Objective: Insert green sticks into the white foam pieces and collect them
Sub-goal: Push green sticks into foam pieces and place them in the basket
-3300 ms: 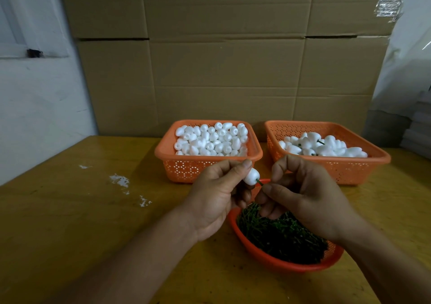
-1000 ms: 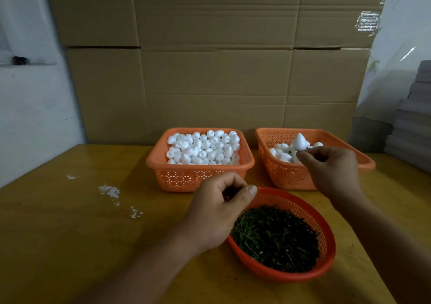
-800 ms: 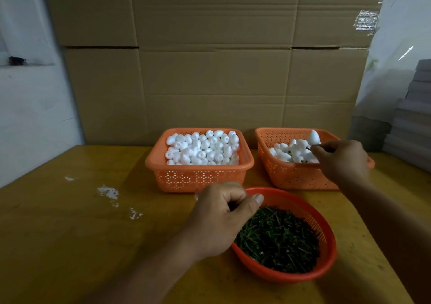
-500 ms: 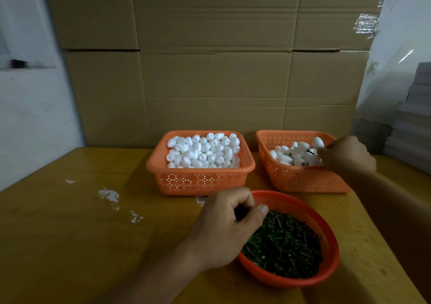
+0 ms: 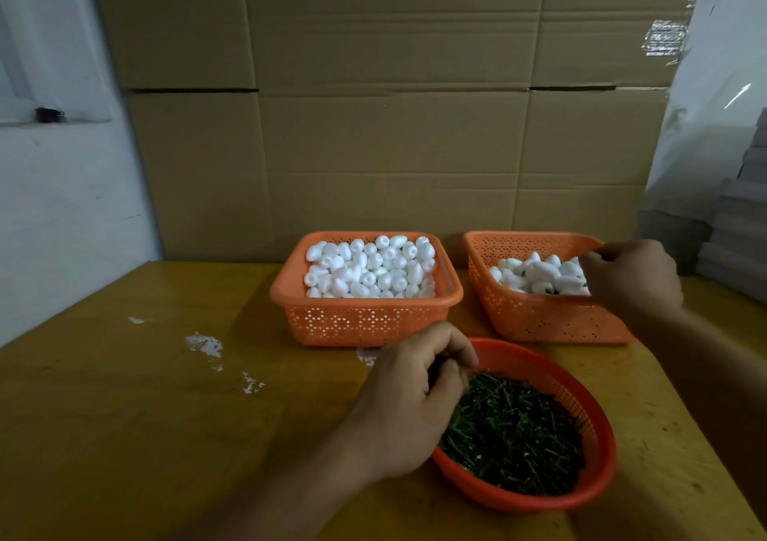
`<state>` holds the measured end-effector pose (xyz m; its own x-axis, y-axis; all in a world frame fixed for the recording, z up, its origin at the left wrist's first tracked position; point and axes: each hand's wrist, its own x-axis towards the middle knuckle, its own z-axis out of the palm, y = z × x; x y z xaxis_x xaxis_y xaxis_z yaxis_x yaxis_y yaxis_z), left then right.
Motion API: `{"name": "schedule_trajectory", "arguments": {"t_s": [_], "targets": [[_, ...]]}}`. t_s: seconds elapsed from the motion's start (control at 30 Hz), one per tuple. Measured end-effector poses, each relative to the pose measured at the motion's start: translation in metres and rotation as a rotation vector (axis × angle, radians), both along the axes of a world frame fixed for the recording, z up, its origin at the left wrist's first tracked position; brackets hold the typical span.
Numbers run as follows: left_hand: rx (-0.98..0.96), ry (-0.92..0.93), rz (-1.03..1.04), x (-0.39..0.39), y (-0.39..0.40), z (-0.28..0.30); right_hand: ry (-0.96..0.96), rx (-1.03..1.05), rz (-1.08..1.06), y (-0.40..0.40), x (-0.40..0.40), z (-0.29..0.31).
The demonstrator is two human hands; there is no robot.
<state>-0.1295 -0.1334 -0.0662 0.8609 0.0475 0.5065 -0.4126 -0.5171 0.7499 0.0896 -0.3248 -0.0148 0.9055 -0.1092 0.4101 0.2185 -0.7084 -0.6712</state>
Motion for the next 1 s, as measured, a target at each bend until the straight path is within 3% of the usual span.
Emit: {"name": "schedule_trajectory", "arguments": {"t_s": [0.2,0.37,0.5,0.6,0.8,1.0], "targets": [[-0.011,-0.023,0.039,0.003,0.005,-0.002,-0.068,0.201,0.301,0.01,-0.059,0.01],[-0.032,-0.109,0.096,0.006,0.017,0.006,-0.067,0.219,0.509,0.017,-0.112,0.0],[-0.016,-0.09,0.301,0.02,0.046,0.021,0.027,0.143,0.663,0.019,-0.123,-0.017],[0.095,-0.064,0.472,0.042,0.077,0.04,-0.011,0.141,0.677,0.023,-0.123,-0.025],[0.337,0.416,0.51,0.091,0.133,0.071,-0.115,0.142,0.645,0.026,-0.126,-0.029],[0.613,0.905,0.3,0.115,0.147,0.076,-0.183,0.175,0.628,0.028,-0.129,-0.029]]}}
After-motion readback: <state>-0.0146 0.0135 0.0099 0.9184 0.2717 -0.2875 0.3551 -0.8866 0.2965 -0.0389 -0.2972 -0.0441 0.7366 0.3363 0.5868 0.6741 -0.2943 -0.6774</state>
